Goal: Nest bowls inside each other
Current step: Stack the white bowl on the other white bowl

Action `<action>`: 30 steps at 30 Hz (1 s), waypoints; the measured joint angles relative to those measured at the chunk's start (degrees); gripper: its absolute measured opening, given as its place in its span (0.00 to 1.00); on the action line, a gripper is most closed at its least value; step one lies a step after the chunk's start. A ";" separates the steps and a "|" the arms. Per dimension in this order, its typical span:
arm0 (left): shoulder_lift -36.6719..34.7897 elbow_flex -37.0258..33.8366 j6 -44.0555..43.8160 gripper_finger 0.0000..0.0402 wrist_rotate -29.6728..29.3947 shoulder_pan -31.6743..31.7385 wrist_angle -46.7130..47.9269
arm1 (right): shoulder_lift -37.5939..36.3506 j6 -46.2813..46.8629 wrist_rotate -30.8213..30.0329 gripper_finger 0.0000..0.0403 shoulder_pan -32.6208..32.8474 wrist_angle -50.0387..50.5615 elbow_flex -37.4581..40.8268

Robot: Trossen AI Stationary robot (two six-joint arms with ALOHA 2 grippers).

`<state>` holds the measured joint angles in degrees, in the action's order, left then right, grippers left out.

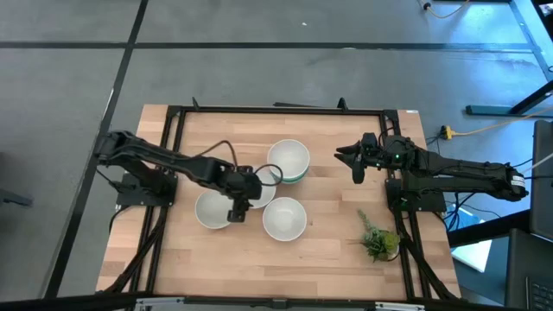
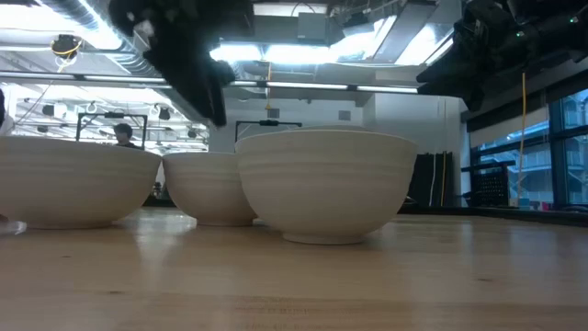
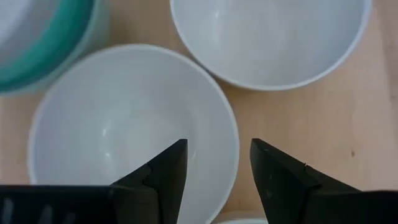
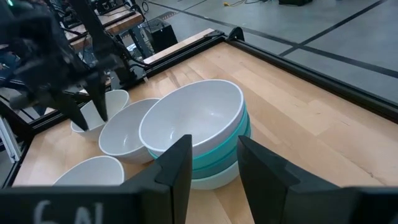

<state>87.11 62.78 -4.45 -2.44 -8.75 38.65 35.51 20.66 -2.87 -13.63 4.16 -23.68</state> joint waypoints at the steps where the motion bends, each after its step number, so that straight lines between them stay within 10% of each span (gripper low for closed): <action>1: 0.80 0.00 -0.28 0.42 0.00 0.00 -0.02 | 0.00 0.01 0.00 0.32 0.00 -0.01 0.00; 30: 6.96 0.03 -4.64 0.42 1.05 -1.44 1.23 | -0.02 -0.26 0.00 0.32 0.00 0.25 0.00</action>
<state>94.07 62.82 -9.08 -1.39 -10.20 39.88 35.48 20.40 -2.87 -13.63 4.41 -23.68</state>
